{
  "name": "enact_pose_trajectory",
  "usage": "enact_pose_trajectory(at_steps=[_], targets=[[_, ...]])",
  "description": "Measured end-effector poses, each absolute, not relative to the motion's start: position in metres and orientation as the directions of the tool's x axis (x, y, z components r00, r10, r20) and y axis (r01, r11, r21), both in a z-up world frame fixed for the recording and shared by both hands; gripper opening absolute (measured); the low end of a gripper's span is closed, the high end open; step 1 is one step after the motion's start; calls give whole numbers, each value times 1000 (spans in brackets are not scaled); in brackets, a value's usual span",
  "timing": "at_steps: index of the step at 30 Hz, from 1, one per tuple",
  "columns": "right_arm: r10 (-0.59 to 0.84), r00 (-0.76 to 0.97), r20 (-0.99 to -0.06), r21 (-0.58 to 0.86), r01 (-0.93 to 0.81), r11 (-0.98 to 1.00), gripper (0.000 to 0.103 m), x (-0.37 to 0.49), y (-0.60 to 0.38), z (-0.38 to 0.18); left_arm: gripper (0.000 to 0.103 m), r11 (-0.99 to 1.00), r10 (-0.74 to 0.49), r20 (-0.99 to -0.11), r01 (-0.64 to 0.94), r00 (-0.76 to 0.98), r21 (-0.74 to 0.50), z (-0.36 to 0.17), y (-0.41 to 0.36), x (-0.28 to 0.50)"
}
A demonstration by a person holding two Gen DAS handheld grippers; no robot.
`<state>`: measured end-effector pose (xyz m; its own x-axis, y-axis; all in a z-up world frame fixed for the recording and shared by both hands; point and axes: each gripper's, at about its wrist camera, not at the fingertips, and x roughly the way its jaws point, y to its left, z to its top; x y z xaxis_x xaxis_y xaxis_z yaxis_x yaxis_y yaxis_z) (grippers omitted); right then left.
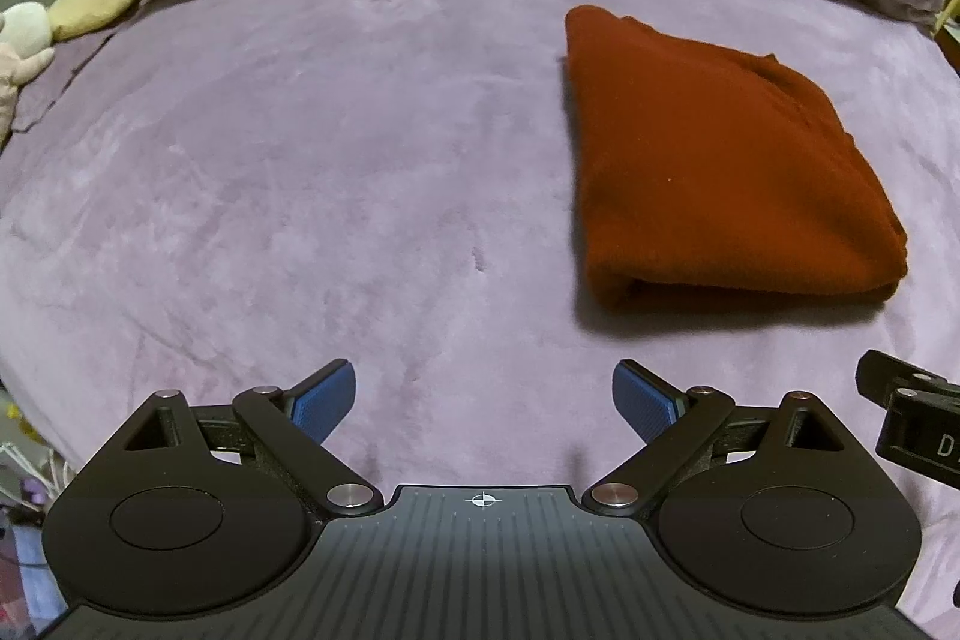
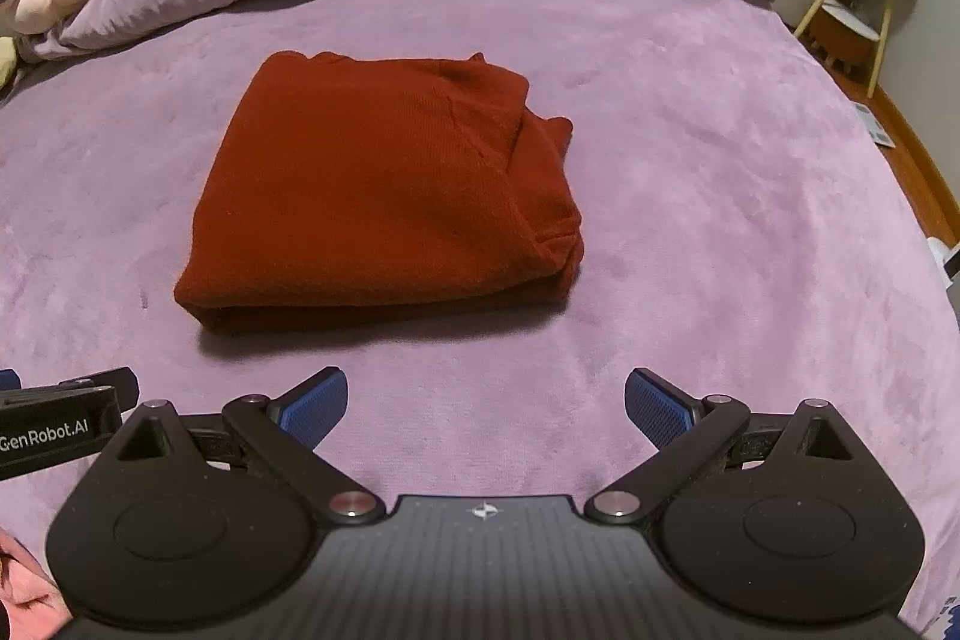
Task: Fold small clothes
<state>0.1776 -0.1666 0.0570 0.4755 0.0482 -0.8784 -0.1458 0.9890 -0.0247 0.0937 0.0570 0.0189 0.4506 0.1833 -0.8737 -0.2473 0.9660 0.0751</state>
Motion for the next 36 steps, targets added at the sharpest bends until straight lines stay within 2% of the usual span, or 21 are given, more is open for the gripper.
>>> enact_pose_trajectory(at_steps=[6,36], targets=[[55,473,-879,-19,-151,988,99,177,-164,58,97,967,204,-874,-232,441,108,18,53,95],[63,466,-882,-8,-150,989,99,177,-165,59,97,972,164,-890,-221,425,73,13,53,94]])
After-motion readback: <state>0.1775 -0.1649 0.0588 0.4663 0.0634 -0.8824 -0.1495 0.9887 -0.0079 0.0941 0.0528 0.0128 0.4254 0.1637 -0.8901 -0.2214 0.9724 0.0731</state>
